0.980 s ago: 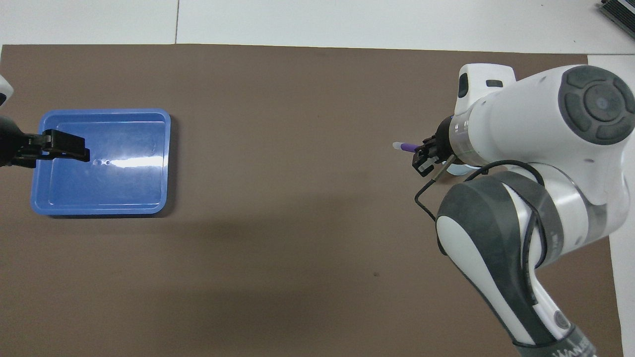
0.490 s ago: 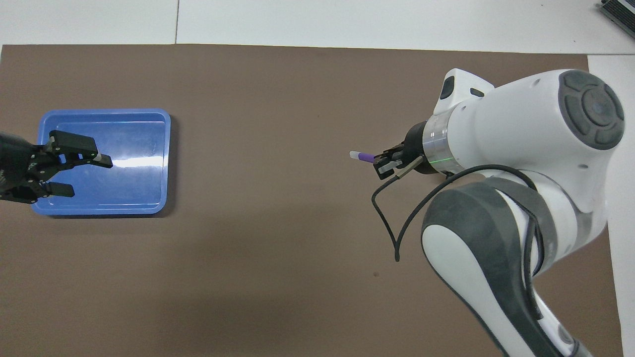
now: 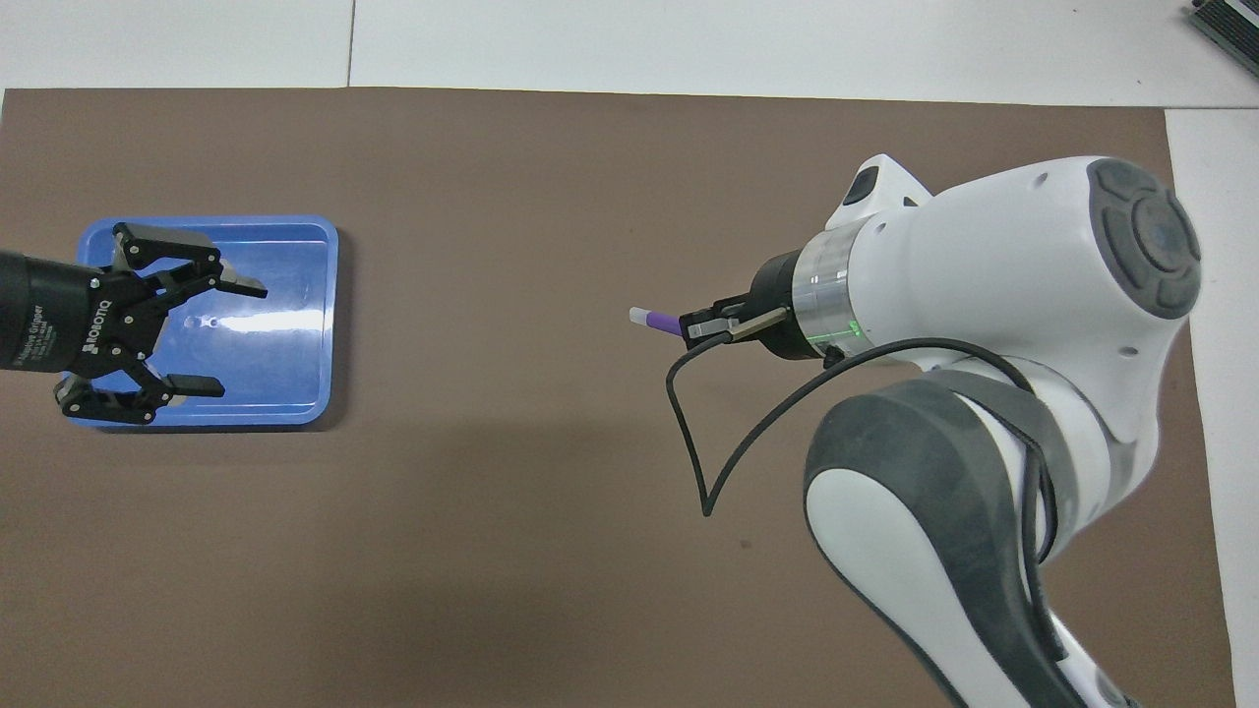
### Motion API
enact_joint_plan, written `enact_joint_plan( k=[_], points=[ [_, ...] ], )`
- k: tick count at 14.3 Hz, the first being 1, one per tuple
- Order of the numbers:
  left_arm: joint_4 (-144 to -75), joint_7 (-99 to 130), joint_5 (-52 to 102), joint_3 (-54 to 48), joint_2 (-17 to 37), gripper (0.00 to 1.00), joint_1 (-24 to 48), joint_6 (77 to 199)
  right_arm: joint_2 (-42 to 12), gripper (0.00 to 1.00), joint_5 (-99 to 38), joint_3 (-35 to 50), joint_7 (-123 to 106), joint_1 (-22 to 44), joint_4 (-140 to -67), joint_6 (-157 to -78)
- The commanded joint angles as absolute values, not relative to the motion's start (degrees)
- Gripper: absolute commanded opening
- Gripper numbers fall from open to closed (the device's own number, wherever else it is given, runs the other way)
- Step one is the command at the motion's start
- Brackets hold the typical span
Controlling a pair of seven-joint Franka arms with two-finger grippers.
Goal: Right arm passes pens to left for tray arrangement
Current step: 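Lift the purple pen with the right gripper while the left gripper approaches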
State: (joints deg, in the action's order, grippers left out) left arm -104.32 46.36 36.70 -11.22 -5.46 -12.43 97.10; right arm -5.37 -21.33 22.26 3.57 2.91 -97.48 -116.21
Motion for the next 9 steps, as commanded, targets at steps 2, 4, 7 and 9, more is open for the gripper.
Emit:
enact_joint_plan(
  k=[2, 4, 7, 9],
  points=[
    [-111.96, 51.67, 46.39, -11.43, -9.75, 1.00, -11.00, 105.45, -5.80, 0.00, -25.30, 24.07, 13.42, 3.60, -97.12, -118.39],
    [-112.06, 55.00, 47.19, -11.51, -9.58, 1.00, -8.80, 107.92, -5.71, 0.00, -27.24, 24.26, 18.00, 3.95, -97.21, -119.26],
    [-112.24, 61.42, 48.43, -11.43, -9.32, 0.99, -4.58, 112.75, -5.54, 0.00, -27.60, 24.26, 21.17, 5.80, -97.21, -119.71],
    [-113.29, 63.88, 48.51, -11.51, -9.32, 0.98, -1.95, 116.78, -5.54, 0.00, -27.69, 24.26, 23.80, 6.94, -97.21, -120.67]
  ],
)
